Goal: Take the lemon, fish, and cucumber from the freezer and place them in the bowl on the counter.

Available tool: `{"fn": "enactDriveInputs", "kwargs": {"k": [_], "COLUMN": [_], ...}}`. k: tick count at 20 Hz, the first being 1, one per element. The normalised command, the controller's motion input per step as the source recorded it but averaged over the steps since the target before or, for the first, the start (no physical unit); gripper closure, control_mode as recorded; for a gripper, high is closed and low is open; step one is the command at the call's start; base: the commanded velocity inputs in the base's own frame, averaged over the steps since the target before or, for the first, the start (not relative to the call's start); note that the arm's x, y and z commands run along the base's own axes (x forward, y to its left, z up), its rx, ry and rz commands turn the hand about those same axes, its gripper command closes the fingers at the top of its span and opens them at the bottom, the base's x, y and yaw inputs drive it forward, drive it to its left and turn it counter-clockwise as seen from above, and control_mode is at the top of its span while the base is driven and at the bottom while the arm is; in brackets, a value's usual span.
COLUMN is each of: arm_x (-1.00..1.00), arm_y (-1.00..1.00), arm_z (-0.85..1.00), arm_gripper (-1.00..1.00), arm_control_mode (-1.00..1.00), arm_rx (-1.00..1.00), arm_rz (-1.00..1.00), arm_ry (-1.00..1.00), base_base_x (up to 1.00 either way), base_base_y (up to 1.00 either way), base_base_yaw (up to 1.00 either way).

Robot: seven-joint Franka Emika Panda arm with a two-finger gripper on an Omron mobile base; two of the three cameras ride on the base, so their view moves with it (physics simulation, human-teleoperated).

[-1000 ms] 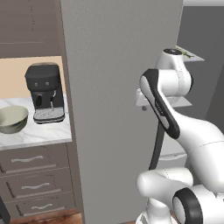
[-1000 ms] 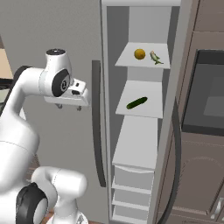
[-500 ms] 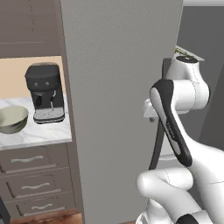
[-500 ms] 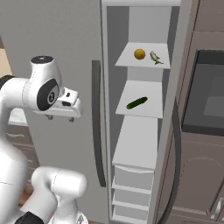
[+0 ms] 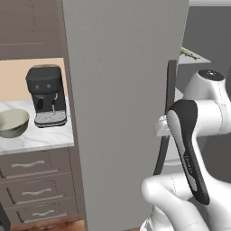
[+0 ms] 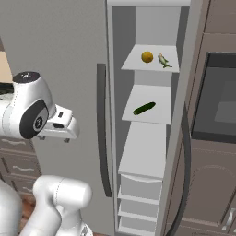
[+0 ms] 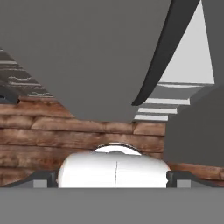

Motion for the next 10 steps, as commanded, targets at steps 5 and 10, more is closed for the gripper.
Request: {"fn": "enactDriveInputs", "kwargs": {"k": [5,10], "arm_x": [-0.37,-0.18], "arm_y": [0.0,0.0], "arm_z": [0.0,0.0], "arm_gripper": [-1.0,-1.0], "arm_control_mode": [-1.0,-1.0], "arm_rx": [0.0,0.0], "arm_rz": [0.0,0.0], "arm_ry": [-0.02,0.0], "base_base_x": [0.0,0.0], "base_base_y": [0.0,0.0], "base_base_yaw": [0.0,0.0]}}
